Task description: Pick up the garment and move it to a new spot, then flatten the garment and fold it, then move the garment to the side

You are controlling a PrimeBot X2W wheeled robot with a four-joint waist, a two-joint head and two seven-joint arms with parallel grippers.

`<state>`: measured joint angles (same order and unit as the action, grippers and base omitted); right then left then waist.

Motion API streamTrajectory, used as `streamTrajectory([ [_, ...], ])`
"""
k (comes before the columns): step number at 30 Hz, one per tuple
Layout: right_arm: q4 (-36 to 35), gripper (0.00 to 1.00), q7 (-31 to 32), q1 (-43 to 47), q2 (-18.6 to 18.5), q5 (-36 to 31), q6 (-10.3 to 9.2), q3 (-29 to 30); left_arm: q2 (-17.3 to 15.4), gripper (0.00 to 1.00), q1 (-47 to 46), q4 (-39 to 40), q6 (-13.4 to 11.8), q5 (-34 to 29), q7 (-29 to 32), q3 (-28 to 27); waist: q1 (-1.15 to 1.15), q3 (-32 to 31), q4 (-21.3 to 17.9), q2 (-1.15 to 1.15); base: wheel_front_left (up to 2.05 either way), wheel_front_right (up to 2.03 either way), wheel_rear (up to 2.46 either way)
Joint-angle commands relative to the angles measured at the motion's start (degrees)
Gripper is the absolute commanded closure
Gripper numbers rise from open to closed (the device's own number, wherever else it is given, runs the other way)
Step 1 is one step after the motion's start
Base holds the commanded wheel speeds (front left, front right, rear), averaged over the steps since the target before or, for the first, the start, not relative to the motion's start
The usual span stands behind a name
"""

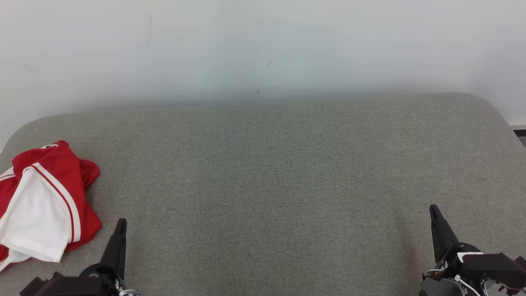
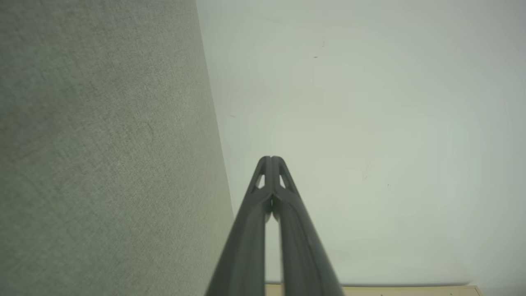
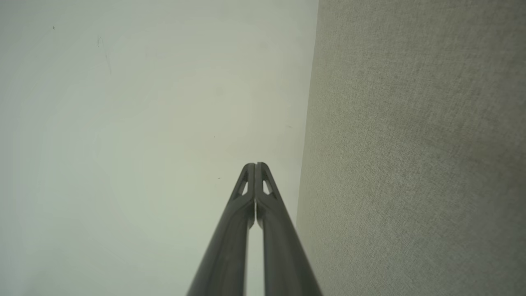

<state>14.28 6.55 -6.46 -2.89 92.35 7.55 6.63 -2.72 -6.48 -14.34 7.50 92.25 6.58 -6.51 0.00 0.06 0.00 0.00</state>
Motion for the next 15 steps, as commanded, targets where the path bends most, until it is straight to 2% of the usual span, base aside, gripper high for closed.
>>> streamTrajectory([
  [1, -0.12, 1.00, 0.13, -0.16, 0.04, 0.03, -0.13, 0.03, -0.33, 1.00, -0.23, 0.16, 0.01, 0.23, 0.16, -0.14, 0.00, 0.00, 0.00, 0.00, 0.00, 0.00, 0.00],
  [15, -0.12, 1.00, 0.13, -0.16, 0.04, 0.03, -0.13, 0.03, -0.33, 1.00, -0.23, 0.16, 0.01, 0.23, 0.16, -0.14, 0.00, 0.00, 0.00, 0.00, 0.00, 0.00, 0.00],
])
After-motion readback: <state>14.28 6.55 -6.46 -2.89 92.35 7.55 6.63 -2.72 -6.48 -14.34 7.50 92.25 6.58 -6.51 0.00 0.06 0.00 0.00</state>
